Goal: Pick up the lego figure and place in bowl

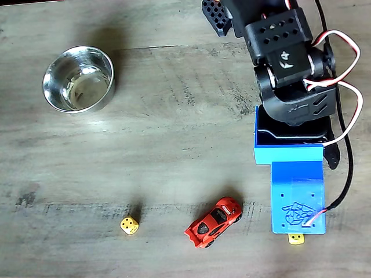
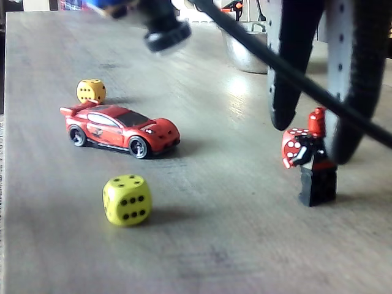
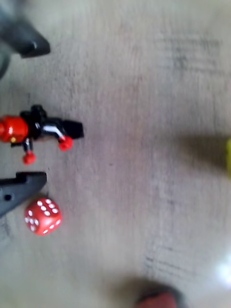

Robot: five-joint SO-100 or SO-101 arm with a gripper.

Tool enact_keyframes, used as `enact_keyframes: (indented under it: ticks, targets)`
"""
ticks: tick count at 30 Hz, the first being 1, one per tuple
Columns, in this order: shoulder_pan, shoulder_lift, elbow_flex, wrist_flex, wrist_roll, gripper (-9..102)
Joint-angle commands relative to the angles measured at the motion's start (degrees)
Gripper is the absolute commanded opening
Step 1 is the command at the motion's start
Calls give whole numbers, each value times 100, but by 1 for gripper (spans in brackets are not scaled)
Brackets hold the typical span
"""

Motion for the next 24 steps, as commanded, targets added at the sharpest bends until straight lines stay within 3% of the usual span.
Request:
enact_keyframes:
  ticks: [1, 24]
  targets:
    - [-105, 35, -53, -26, -26, 28]
    - [-123, -352, -44, -18, -26, 28]
